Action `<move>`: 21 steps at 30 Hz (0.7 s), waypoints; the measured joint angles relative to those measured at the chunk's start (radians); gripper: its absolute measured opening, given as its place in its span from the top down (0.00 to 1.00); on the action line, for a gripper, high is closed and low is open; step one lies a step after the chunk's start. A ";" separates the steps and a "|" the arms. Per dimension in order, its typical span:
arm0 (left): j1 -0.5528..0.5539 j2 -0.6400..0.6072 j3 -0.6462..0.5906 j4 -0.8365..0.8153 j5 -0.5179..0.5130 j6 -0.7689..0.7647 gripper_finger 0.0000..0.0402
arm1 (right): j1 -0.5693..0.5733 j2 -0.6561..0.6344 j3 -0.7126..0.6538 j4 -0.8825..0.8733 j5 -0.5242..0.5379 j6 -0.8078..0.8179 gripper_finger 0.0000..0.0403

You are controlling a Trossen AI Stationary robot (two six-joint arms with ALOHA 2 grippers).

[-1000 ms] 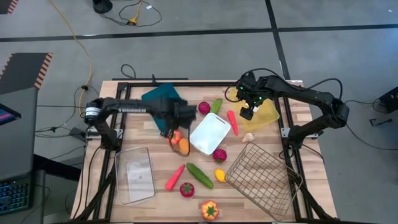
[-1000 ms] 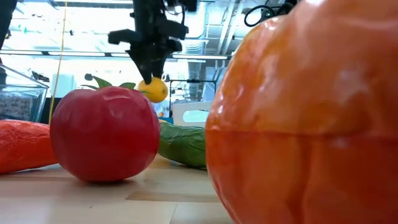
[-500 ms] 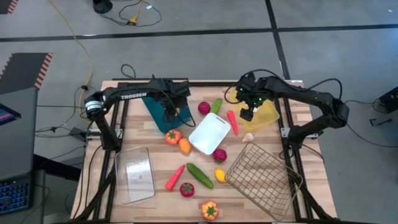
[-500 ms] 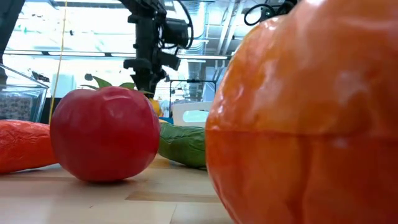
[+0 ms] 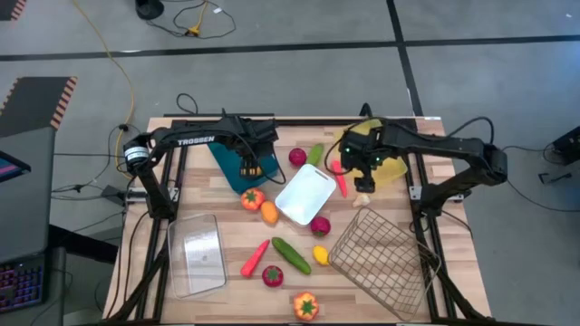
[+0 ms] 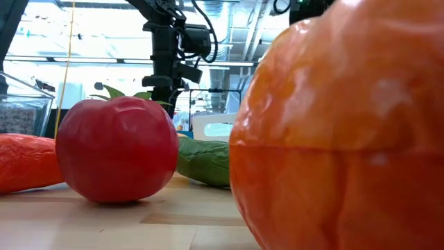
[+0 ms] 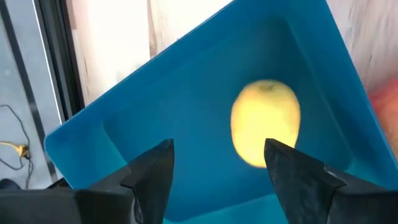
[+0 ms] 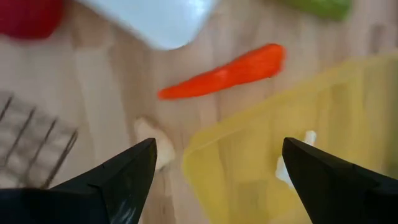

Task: Sort produce into baskets
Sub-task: Put the white garlic into the yellow bin

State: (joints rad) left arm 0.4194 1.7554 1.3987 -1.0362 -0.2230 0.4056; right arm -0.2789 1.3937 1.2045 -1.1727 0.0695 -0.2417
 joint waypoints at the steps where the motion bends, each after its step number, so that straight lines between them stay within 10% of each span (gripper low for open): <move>1: 0.000 0.000 0.000 0.000 0.000 -0.001 0.40 | 0.010 0.000 0.000 -0.005 -0.007 -0.033 0.07; 21: -0.003 0.000 0.000 0.026 0.000 -0.036 0.43 | 0.077 0.001 0.000 -0.086 -0.024 -0.282 0.07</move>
State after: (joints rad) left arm 0.4160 1.7554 1.3987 -1.0099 -0.2234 0.3698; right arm -0.2018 1.3945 1.2045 -1.2585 0.0454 -0.5236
